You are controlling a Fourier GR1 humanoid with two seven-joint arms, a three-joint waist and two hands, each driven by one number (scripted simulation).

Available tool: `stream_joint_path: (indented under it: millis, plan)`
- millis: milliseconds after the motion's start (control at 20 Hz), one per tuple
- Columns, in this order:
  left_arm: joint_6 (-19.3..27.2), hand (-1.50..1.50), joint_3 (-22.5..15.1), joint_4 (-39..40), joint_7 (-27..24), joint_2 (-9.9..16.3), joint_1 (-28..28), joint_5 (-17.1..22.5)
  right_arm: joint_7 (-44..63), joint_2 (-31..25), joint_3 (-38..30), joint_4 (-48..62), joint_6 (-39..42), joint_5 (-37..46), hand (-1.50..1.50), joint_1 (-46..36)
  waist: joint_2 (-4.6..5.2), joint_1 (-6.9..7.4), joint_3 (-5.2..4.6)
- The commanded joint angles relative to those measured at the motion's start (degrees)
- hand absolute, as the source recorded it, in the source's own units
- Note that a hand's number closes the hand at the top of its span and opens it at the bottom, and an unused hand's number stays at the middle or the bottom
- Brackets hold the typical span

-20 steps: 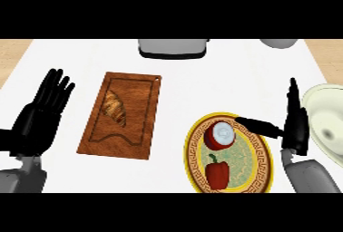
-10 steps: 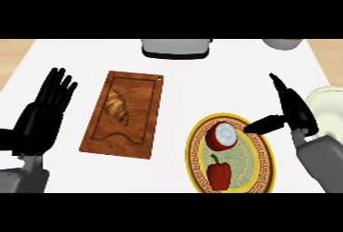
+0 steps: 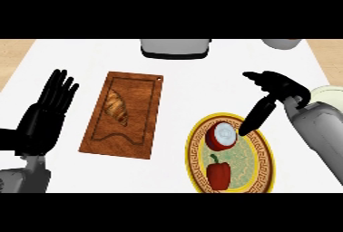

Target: Pick the can from the plate and place it in the bowl

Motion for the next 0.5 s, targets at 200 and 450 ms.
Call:
stream_joint_path:
  millis: [200,450]
  plan:
    - [-1.6,0.0,3.0,2.7,0.5,0.4,-2.3,0.8,15.5,5.3,0.7,-2.0,1.5,-3.5,-1.5,-4.6,-0.13,-1.52,0.12]
    - [-3.8,0.0,4.2,-0.3,0.0,0.9,2.0,1.4,15.2,7.5,1.5,-3.8,-0.8,-2.2,-1.5,-1.5,-0.16,-1.16,0.15]
